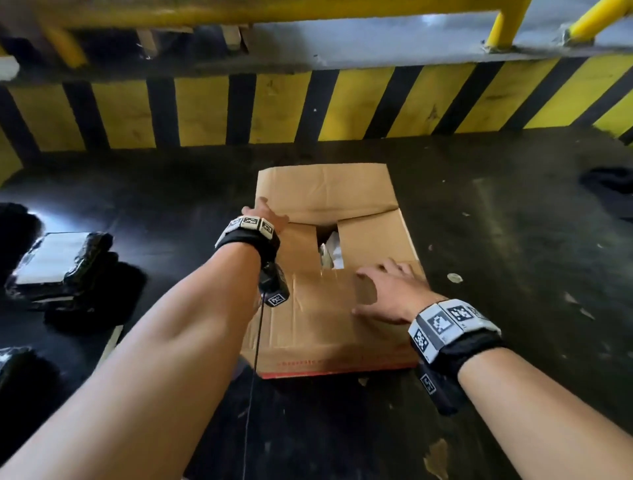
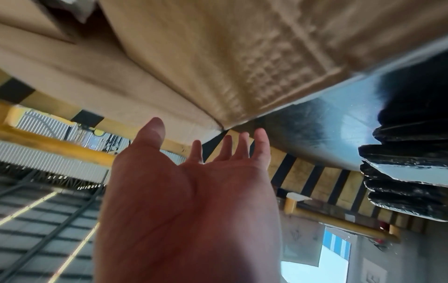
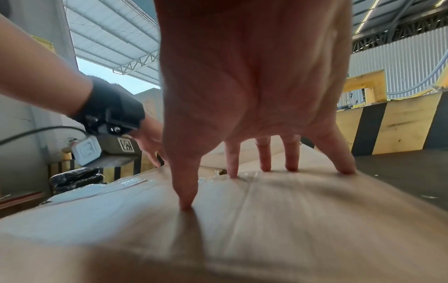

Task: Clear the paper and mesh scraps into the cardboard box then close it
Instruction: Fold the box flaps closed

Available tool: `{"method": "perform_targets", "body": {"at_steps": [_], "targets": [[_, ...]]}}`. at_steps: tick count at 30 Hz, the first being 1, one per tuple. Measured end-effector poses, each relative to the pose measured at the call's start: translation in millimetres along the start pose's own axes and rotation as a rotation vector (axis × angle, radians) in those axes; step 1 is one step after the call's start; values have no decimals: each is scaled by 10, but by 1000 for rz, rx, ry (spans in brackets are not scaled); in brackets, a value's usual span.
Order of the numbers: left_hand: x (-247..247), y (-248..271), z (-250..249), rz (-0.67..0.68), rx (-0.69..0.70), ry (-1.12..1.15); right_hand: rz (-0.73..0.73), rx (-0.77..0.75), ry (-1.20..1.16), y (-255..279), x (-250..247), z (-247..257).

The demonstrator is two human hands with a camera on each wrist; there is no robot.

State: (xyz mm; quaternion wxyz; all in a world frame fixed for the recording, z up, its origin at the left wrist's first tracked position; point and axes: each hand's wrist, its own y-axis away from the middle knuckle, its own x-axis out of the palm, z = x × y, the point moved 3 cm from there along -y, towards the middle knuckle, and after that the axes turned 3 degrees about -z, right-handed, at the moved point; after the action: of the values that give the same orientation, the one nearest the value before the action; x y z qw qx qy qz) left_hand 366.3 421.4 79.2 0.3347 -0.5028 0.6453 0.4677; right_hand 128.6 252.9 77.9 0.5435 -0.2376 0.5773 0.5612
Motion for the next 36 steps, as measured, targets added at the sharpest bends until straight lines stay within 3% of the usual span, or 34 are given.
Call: {"method": "perform_targets", "body": {"at_steps": [4,10,14,18,20,24,26,28,32,36], "targets": [[59,-271,-18,47,-15,85,38,19,-14,-88,-28,10],[-183,-209,69,-95,18,521,55,27,-27,-111,-7,5],[-405,141,171,-366,289,729,93,33,-18,-84,-18,12],[-517,638,273,-555,504,602,75,20,-18,-17,-28,26],[-416,774,296,-513,560,428,-25,8,-7,38,-61,47],[-60,935,368,-346,526,199,-413,-120,122,170,-146,157],[164,1035,448,-233,513,118,-519,-159,157,171,-132,179],[369,1154,523,-132,513,19,-467,-153,152,128,-65,162],[511,1346,615,-41,481,-69,-151,-53,125,39,168,33],[448,1411,697,-39,536,-58,-111,-61,111,112,195,4]]}}
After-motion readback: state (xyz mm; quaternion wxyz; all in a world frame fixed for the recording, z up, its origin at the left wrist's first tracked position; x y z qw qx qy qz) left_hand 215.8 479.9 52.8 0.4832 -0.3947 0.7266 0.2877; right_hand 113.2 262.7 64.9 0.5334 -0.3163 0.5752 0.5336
